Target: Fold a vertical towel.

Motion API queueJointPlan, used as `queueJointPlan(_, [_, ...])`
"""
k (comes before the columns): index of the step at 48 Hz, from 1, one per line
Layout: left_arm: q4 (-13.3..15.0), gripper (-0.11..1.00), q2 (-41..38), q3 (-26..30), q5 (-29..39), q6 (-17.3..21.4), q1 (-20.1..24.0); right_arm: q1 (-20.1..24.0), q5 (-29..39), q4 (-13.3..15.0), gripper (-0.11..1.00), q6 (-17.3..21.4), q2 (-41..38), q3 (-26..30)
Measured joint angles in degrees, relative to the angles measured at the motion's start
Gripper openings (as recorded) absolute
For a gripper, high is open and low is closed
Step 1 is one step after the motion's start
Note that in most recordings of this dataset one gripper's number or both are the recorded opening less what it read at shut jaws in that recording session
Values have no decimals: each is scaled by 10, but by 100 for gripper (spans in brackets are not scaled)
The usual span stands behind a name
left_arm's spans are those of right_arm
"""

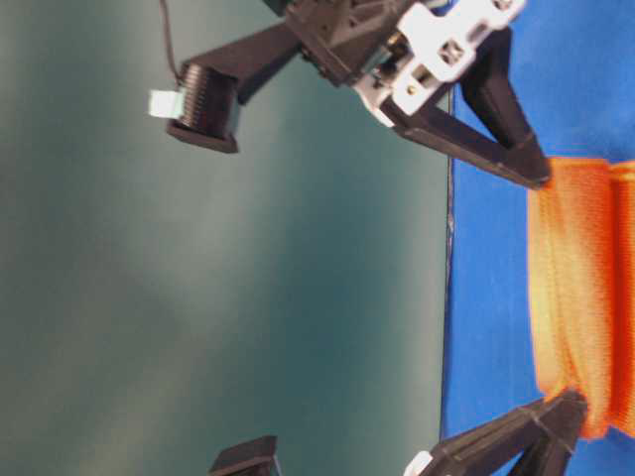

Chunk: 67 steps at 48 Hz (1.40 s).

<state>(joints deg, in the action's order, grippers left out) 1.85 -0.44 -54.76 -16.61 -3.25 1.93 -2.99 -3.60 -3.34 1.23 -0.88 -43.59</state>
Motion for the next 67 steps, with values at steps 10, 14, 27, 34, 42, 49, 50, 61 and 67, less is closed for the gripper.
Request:
queueJointPlan(10, [0,3,-5,0,-1,0,0,0,-11,-7,2,1,-16,2])
queueJointPlan(14, [0,4,-5,0,-1,0,0,0,-12,-7,2,3,-19,4])
queueJointPlan(27, [-1,24,-5,0,-6,1,0,1,-11,-7,2,4,-22,11])
queueJointPlan(34, [0,50,-5,0,-6,1,0,5,-11,-7,24,4,-23,11])
queueJointPlan(42, [0,57,-3,0,-2,1,-2,27,-5,-8,67,4,-22,14])
queueJointPlan(49, [-1,57,26,0,20,1,-18,38,18,-8,62,4,-9,14])
queueJointPlan(50, [0,57,32,0,25,1,-21,39,22,-8,62,4,-4,14])
queueJointPlan(61, [0,57,127,0,84,1,-69,43,43,-2,63,0,82,10])
queueJointPlan(67, [0,57,190,-1,104,4,-84,43,44,9,63,-1,128,6])
